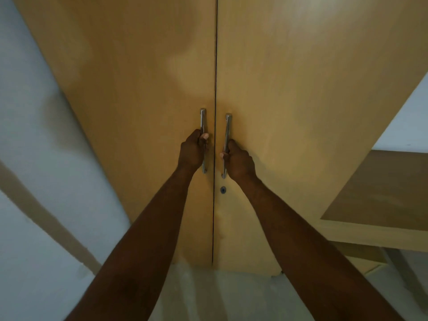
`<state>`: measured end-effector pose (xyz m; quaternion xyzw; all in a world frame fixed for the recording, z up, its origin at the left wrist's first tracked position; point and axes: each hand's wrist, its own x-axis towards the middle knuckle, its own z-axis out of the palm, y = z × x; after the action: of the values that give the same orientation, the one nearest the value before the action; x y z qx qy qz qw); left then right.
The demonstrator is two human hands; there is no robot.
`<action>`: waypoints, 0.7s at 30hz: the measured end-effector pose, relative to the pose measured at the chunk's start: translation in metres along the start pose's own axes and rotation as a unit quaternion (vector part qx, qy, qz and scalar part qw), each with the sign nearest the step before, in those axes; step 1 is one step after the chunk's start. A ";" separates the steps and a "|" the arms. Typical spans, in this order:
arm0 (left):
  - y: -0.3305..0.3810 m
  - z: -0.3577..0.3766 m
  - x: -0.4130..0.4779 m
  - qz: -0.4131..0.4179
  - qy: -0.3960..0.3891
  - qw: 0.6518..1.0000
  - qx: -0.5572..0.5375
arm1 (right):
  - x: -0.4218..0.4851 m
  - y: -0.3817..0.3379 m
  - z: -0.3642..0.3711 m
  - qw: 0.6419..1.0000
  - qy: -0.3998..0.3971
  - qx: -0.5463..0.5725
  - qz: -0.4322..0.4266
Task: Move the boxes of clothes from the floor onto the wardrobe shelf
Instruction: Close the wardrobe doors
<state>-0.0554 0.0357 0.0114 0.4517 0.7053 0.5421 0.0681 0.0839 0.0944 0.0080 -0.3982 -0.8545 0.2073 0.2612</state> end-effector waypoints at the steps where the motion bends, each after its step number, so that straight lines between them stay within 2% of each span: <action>1: 0.000 0.001 0.002 0.003 0.003 1.000 0.006 | 0.003 0.001 0.000 1.000 -0.002 -0.008 0.000; 9: -0.006 0.005 0.007 0.020 0.005 0.999 0.024 | 0.018 0.001 0.002 0.999 -0.004 -0.049 0.002; 17: -0.004 0.011 0.004 -0.003 0.025 1.000 -0.018 | 0.019 0.004 0.001 0.998 -0.006 -0.055 -0.008; 21: -0.004 0.009 0.004 -0.008 0.035 0.999 0.037 | 0.017 0.002 -0.003 0.998 -0.015 -0.059 -0.003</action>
<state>-0.0547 0.0451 0.0062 0.4287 0.7304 0.5308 0.0313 0.0772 0.1094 0.0139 -0.4074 -0.8701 0.1619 0.2251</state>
